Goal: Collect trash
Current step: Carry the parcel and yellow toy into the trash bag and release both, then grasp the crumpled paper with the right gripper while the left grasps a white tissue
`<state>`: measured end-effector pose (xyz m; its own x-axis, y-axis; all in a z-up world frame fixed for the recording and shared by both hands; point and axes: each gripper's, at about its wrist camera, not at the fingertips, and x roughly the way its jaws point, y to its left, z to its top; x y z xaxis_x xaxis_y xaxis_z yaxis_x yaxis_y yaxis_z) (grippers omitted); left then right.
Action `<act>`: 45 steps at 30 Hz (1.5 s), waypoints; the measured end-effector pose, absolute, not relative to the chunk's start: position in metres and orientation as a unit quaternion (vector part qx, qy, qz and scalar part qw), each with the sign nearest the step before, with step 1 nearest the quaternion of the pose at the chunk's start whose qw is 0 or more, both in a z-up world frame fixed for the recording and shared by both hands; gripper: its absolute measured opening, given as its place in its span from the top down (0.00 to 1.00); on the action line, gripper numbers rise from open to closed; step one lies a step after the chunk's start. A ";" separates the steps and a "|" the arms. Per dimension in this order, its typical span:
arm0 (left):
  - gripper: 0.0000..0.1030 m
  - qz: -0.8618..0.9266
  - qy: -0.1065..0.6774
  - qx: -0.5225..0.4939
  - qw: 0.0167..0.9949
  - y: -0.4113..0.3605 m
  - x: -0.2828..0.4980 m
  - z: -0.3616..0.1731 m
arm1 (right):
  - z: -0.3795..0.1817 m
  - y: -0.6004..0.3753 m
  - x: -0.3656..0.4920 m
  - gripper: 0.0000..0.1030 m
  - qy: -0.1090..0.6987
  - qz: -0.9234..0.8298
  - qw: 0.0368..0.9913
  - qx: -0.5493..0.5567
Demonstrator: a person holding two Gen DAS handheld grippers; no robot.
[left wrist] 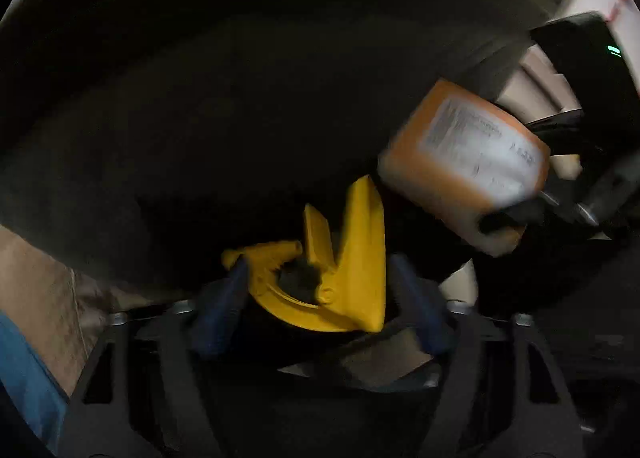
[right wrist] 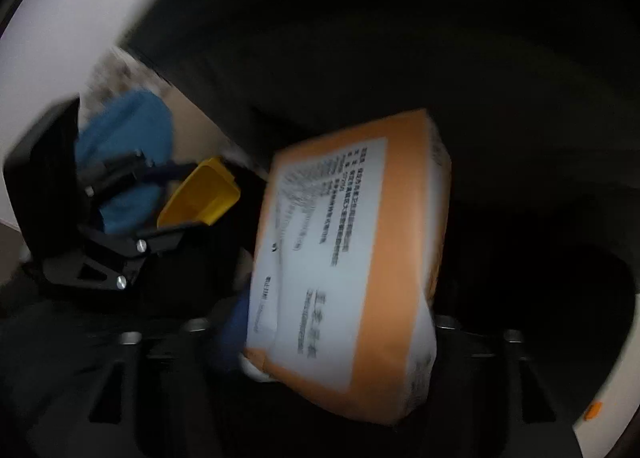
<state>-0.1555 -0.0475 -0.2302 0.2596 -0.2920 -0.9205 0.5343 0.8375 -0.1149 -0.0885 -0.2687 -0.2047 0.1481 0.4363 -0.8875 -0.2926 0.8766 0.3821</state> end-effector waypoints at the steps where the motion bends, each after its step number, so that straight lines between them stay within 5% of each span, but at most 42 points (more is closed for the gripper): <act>1: 0.20 -0.256 0.559 0.107 0.781 -0.045 -0.146 -0.246 | -0.215 -0.266 -0.083 0.25 0.618 0.228 0.751 0.042; 4: 0.20 -0.254 0.586 0.098 0.763 -0.043 -0.131 -0.271 | -0.214 -0.274 -0.081 0.27 0.620 0.216 0.753 0.039; 7: 0.20 -0.257 0.577 0.094 0.769 -0.039 -0.131 -0.263 | -0.155 -0.292 -0.098 0.28 0.571 0.238 0.784 0.058; 11: 0.20 -0.268 0.522 0.066 0.807 -0.021 -0.158 -0.199 | -0.046 -0.329 -0.113 0.28 0.448 0.261 0.851 0.089; 15: 0.16 -0.273 0.446 0.068 0.850 -0.024 -0.172 -0.127 | 0.027 -0.382 -0.068 0.15 0.332 0.130 0.931 0.084; 19: 0.14 -0.266 0.384 0.068 0.882 -0.036 -0.169 -0.078 | 0.019 -0.416 0.019 0.22 0.351 0.052 0.932 0.073; 21: 0.14 -0.263 0.366 0.055 0.891 -0.042 -0.167 -0.060 | 0.007 -0.416 0.054 0.40 0.369 0.047 0.926 0.071; 22: 0.14 -0.262 0.360 0.050 0.894 -0.045 -0.163 -0.054 | 0.004 -0.416 0.066 0.40 0.381 0.049 0.920 0.074; 25: 0.14 -0.256 0.349 0.050 0.900 -0.050 -0.149 -0.039 | -0.019 -0.420 0.085 0.71 0.413 0.045 0.906 0.078; 34: 0.14 -0.300 0.362 0.087 0.878 -0.171 -0.037 -0.006 | 0.020 -0.457 -0.043 0.72 0.326 0.056 0.929 0.168; 45: 0.14 -0.238 0.486 0.079 0.837 -0.319 0.126 -0.068 | -0.015 -0.532 -0.113 0.71 0.325 -0.007 0.920 0.219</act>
